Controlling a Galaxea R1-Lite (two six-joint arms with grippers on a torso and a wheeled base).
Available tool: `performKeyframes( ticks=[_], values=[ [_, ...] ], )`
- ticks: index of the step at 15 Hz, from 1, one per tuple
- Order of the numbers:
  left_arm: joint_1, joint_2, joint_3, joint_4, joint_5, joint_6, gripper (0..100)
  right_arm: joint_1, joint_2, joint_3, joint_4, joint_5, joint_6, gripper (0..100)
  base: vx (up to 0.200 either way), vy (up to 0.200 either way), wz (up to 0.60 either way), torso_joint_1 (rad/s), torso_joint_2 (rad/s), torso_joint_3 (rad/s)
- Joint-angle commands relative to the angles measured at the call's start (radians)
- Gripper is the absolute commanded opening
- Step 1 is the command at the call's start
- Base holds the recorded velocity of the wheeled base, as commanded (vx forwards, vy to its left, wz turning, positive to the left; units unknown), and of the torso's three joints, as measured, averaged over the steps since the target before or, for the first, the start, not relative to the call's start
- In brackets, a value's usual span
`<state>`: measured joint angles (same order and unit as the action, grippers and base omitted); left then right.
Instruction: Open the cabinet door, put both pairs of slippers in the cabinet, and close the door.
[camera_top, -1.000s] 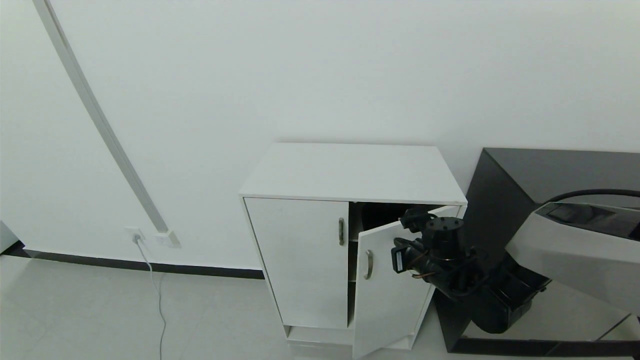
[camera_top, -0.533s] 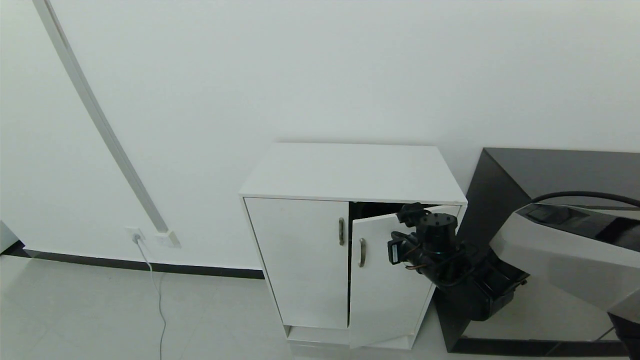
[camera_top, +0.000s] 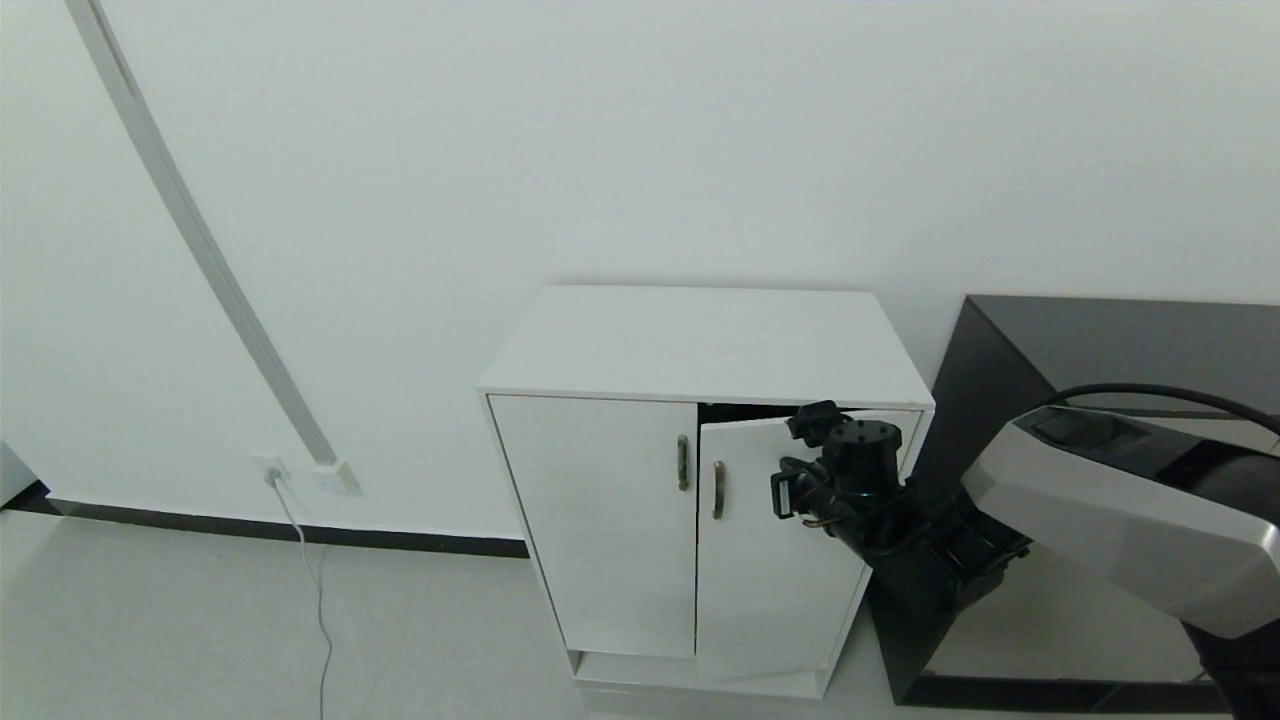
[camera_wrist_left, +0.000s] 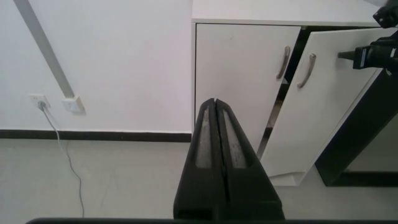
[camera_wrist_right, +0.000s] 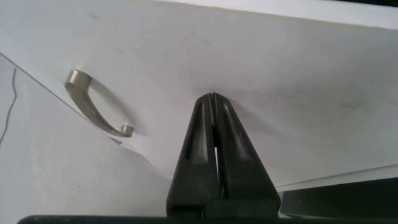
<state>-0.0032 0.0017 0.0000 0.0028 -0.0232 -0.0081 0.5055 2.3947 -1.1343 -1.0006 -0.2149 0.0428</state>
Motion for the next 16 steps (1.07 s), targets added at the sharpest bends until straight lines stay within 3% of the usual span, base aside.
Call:
performKeyframes(
  ticks=[1, 16],
  values=[
    [0.000, 0.000, 0.000, 0.000, 0.000, -0.001, 0, -0.007, 0.015, -0.016, 0.005, 0.000, 0.000, 0, 0.000, 0.000, 0.00, 0.000, 0.00, 0.000],
    [0.000, 0.000, 0.000, 0.000, 0.000, 0.000, 0, -0.044, 0.044, -0.145, 0.100, 0.000, -0.004, 0, 0.000, 0.000, 0.00, 0.000, 0.00, 0.000]
  ],
)
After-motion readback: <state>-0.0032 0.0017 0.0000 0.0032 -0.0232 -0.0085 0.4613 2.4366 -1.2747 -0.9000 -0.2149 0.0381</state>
